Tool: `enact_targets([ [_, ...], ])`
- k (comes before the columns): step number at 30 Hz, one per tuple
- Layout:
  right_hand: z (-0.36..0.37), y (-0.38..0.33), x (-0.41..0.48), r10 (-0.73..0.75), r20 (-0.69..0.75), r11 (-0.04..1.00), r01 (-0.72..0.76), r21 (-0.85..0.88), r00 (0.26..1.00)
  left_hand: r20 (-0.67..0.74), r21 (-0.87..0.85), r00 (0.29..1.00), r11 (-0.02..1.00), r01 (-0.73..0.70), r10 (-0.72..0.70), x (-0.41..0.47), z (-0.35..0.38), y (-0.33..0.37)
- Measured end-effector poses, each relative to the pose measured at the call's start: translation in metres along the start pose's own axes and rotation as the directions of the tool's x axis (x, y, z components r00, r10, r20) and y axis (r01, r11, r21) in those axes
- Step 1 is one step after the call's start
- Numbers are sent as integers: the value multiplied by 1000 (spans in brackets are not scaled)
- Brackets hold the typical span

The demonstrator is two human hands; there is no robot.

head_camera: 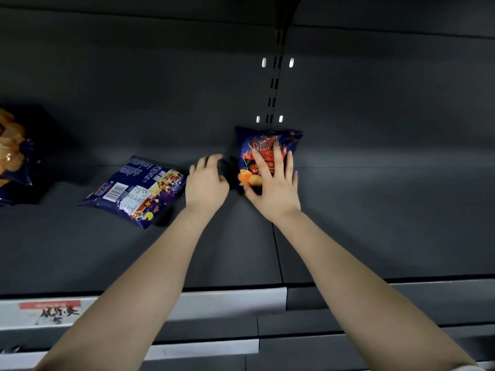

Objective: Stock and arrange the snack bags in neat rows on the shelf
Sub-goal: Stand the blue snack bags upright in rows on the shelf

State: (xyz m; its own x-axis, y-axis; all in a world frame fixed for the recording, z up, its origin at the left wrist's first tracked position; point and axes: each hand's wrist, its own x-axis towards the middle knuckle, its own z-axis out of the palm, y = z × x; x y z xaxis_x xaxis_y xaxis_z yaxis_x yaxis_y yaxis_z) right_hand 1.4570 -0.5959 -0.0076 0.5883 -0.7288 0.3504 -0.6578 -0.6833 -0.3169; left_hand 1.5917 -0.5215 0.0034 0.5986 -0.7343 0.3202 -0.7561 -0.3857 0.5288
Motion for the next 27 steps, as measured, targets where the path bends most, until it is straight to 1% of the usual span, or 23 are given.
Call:
enact_targets([
  [2,-5,-3,-2,11,-1,1000,-11,-12,1000,53,-8,999,1000,-12,12,1,-3,3],
  [3,-10,-6,-2,-6,-33,1000,6,-17,999,79,2,996,999,-40,40,2,-7,5],
  [5,-22,-17,2,-94,-153,995,90,-37,984,79,34,991,994,-106,103,7,-18,4],
  [7,-32,-34,11,-195,-268,981,189,-48,943,53,91,988,984,-150,146,11,-36,-1],
  [9,-36,-57,20,-286,-314,957,287,-45,905,36,161,988,975,-153,149,11,-57,-12],
  [11,-32,-82,24,-355,-306,930,367,-20,883,-1,214,992,969,-121,124,5,-78,-29],
  [15,-8,-127,17,-449,-187,880,468,75,874,-59,243,998,970,-15,30,-15,-113,-78],
  [19,18,-158,5,-488,-39,865,489,113,872,-55,261,998,964,54,-41,-35,-132,-123],
  [21,25,-172,7,-464,58,883,457,106,884,-71,248,996,966,78,-62,-43,-136,-138],
  [25,39,-199,15,-331,263,944,314,106,906,-56,212,992,970,118,-109,-52,-142,-157],
  [27,51,-206,10,-309,319,948,319,23,896,-52,194,993,974,113,-105,-56,-142,-163],
])
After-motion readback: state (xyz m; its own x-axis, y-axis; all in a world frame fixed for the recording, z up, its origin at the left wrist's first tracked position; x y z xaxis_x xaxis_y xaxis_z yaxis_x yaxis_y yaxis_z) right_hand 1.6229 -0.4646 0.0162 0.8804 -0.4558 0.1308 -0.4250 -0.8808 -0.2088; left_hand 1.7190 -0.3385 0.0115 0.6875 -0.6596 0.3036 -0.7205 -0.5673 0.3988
